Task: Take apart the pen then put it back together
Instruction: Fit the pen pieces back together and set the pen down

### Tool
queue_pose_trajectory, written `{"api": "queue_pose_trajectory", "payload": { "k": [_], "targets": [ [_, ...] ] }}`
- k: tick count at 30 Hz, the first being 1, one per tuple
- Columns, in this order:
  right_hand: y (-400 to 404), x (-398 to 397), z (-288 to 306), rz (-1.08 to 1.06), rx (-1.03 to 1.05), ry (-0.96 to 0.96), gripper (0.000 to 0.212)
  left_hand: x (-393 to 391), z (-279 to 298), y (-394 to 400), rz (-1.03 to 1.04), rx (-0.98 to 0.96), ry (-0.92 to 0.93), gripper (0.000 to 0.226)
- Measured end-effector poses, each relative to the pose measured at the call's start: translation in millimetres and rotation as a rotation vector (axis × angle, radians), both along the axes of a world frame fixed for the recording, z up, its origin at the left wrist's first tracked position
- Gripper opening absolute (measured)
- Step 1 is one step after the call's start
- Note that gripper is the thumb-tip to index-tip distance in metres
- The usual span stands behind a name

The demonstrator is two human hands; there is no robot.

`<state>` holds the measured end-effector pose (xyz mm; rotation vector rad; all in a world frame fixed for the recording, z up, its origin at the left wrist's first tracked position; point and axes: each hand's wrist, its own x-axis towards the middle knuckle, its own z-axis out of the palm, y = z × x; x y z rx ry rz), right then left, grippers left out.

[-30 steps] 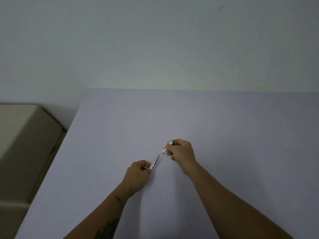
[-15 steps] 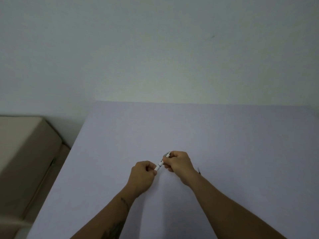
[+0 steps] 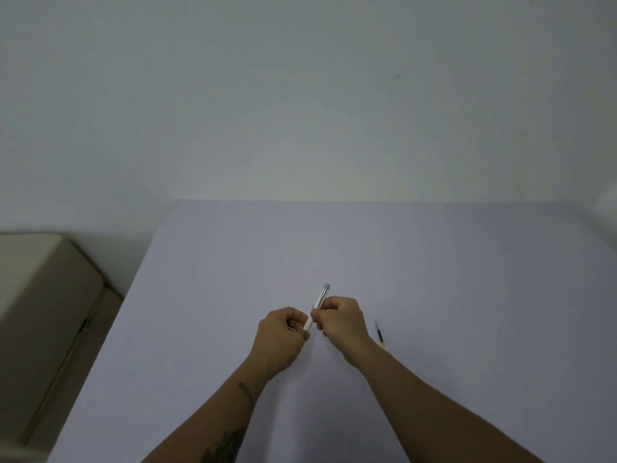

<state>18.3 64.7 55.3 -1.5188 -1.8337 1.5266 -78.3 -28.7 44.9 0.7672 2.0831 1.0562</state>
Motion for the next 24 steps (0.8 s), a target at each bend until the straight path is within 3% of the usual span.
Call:
{"api": "queue_pose_trajectory", "payload": {
  "k": [10, 14, 19, 24],
  "targets": [
    [9.7, 7.9, -3.0, 0.002, -0.098, 0.062, 0.01, 7.0, -4.9, 1.4, -0.039, 0.108, 0.041, 0.014],
    [29.8, 23.3, -7.1, -0.001, -0.032, -0.033, 0.014, 6.2, -10.5, -1.5, -0.056, 0.067, 0.116, 0.01],
    [45.6, 39.4, -18.9, 0.079, 0.055, -0.274, 0.026, -9.2, -34.4, -5.3, -0.314, -0.25, 0.41, 0.061],
    [40.7, 38.2, -28.4, 0.158, 0.202, -0.46, 0.019, -16.8, -64.4, -15.2, -0.489, -0.505, 0.583, 0.092]
  ]
}}
